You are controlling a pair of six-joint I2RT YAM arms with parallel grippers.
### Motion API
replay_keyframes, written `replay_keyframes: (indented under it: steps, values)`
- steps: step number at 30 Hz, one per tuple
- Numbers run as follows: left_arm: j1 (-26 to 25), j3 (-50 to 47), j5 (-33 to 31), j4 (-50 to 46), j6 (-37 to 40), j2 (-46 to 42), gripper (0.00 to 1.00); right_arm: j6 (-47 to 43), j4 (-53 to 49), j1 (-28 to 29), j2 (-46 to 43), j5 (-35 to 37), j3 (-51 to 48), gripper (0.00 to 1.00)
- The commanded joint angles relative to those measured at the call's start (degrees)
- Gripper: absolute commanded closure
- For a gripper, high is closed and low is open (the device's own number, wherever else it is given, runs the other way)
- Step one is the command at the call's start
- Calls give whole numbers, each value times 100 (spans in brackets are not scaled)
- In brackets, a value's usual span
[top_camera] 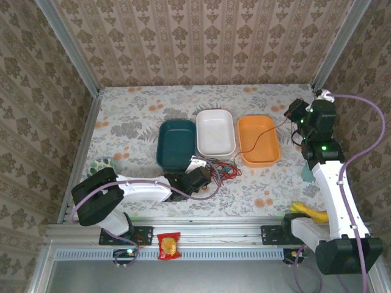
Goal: Untangle the cables
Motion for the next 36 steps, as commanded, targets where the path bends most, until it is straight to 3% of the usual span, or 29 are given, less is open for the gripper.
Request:
replay_keyframes:
  steps: [1, 9, 17, 21, 29, 36]
  values:
    - [33, -70, -310, -453, -260, 9, 100, -143, 782, -133, 67, -630, 431, 100]
    - [20, 285, -569, -1123, -636, 398, 100, -121, 1156, -317, 307, -754, 1024, 100]
    - [-34, 497, -569, -882, -293, 412, 100, -3, 1082, -294, 659, -1562, 946, 100]
    - [-21, 497, -535, -644, -181, 289, 100, -104, 1039, -190, 800, -1567, 880, 100]
    - [-3, 479, -624, -243, -128, 204, 100, -746, 956, 513, 1096, -885, 319, 100]
    - [-12, 583, -792, -241, -178, 331, 100, -616, 827, 968, 1440, -1019, -453, 100]
